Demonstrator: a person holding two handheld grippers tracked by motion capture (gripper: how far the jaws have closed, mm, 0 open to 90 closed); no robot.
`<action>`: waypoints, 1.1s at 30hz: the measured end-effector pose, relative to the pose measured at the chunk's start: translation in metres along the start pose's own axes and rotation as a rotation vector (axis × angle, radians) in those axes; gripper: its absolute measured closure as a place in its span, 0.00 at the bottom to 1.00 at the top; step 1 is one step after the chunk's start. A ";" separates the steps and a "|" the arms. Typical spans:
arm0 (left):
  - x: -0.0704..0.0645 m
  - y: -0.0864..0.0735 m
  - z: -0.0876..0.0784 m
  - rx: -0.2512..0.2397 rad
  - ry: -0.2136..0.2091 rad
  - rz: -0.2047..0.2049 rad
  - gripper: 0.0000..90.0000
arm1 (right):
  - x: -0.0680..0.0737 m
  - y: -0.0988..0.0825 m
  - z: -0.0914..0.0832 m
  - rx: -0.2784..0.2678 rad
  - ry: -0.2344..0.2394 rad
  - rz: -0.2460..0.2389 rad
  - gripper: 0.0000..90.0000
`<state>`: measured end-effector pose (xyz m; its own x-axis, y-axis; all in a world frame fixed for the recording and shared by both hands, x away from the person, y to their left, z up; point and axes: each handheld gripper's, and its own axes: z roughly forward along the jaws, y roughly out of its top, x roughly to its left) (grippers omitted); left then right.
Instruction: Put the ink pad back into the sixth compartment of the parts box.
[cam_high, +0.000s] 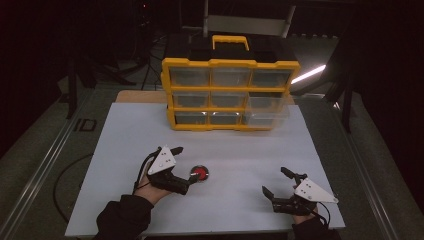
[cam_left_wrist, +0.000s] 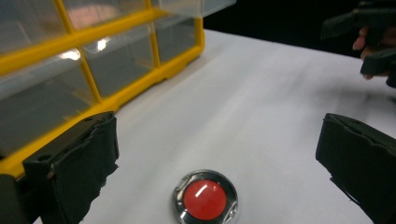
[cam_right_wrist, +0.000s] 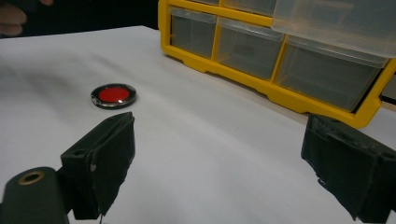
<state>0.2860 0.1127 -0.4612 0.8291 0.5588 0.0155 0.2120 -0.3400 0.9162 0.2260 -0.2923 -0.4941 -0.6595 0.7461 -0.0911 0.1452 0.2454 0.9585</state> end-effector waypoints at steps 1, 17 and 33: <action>0.000 -0.002 0.003 0.016 0.000 0.004 0.00 | 0.000 0.000 0.000 0.001 0.001 0.000 0.11; 0.002 -0.026 0.044 0.217 -0.039 0.033 0.00 | 0.000 -0.001 0.001 0.008 0.012 0.003 0.11; 0.002 -0.028 0.071 0.376 -0.017 -0.007 0.02 | -0.001 -0.003 0.002 0.011 0.020 0.006 0.11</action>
<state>0.3184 0.0697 -0.5157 0.8350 0.5503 0.0004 0.3902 -0.5924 0.7048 0.2274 -0.2924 -0.4969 -0.6729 0.7355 -0.0795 0.1575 0.2475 0.9560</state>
